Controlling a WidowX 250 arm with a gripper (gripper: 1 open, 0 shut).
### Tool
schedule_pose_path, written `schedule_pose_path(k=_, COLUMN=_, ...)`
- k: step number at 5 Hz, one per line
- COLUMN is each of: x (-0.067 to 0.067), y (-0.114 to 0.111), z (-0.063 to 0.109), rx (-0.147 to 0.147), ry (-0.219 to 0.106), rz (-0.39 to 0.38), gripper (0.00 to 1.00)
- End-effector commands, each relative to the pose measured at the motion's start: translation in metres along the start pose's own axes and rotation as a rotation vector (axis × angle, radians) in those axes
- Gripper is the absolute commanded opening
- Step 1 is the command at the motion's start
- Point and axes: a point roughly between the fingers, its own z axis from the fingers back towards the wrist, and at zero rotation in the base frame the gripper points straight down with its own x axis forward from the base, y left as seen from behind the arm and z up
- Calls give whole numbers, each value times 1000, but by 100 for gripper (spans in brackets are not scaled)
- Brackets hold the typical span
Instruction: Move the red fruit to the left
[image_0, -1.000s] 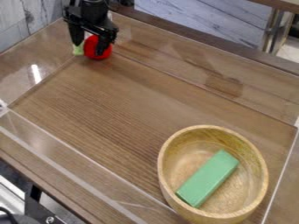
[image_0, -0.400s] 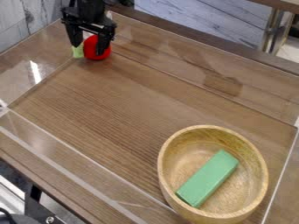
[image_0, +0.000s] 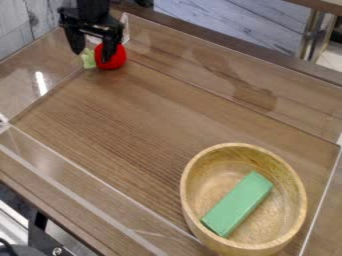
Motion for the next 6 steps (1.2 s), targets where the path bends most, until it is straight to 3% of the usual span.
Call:
schedule_pose_path(k=1, x=16, y=1, z=34, rx=20, ry=-96, rz=4, gripper=100)
schedule_pose_path(k=2, x=23, y=0, z=33, rx=13, ry=-94, rz=-3, gripper=100)
schedule_pose_path(k=4, x=17, y=-4, z=19, rx=-36, ry=-94, rz=4, gripper=100)
schedule_pose_path(k=6, x=12, y=-22, z=28, rx=-112, ry=-101, rz=-101, gripper=100)
